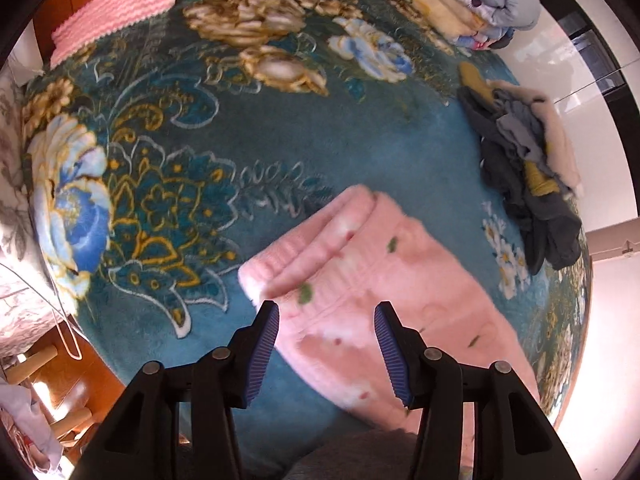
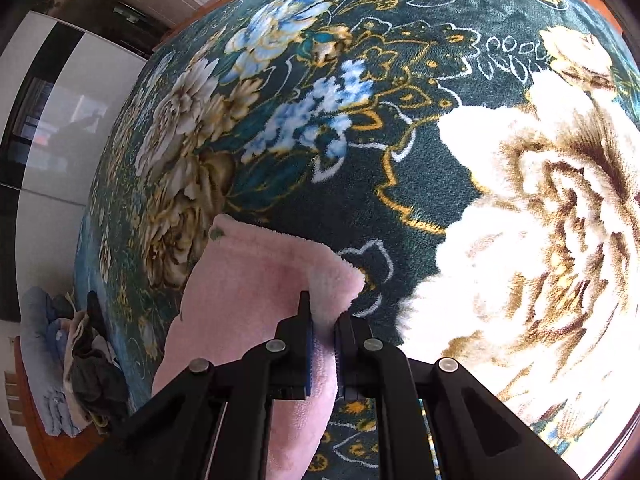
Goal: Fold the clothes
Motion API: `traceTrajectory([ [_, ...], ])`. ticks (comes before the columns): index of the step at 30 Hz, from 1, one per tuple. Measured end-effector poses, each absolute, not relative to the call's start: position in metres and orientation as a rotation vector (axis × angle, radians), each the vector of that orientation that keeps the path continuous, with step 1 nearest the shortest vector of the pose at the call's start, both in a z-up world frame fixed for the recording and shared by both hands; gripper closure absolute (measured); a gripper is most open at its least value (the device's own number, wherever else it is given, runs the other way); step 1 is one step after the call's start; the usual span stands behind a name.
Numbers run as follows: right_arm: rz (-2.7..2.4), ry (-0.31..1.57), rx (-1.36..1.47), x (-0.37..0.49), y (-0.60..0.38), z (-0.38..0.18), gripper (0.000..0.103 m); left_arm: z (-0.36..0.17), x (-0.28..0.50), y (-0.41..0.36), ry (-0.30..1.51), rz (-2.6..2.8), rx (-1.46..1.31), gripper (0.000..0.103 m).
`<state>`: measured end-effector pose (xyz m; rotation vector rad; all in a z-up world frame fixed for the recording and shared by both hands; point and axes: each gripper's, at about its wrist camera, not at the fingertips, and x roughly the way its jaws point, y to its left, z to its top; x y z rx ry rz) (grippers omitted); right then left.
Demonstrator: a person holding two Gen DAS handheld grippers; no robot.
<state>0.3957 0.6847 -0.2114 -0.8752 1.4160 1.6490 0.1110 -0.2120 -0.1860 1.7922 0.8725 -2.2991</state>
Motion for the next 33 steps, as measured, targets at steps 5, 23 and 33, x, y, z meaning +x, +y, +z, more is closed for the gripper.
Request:
traceTrajectory([
  [5,1.605,1.408,-0.889,0.394,0.680,-0.214,0.094,-0.225,0.120,-0.223,0.983,-2.258,1.814,0.049],
  [23,1.550,1.365,-0.918,0.389,0.670,-0.209,0.094,-0.240,0.126,-0.227,1.162,-2.345,1.727,0.070],
  [33,1.531,1.378,-0.912,0.389,0.666,-0.209,0.094,-0.197,0.123,-0.234,1.098,-2.512,1.511,0.091],
])
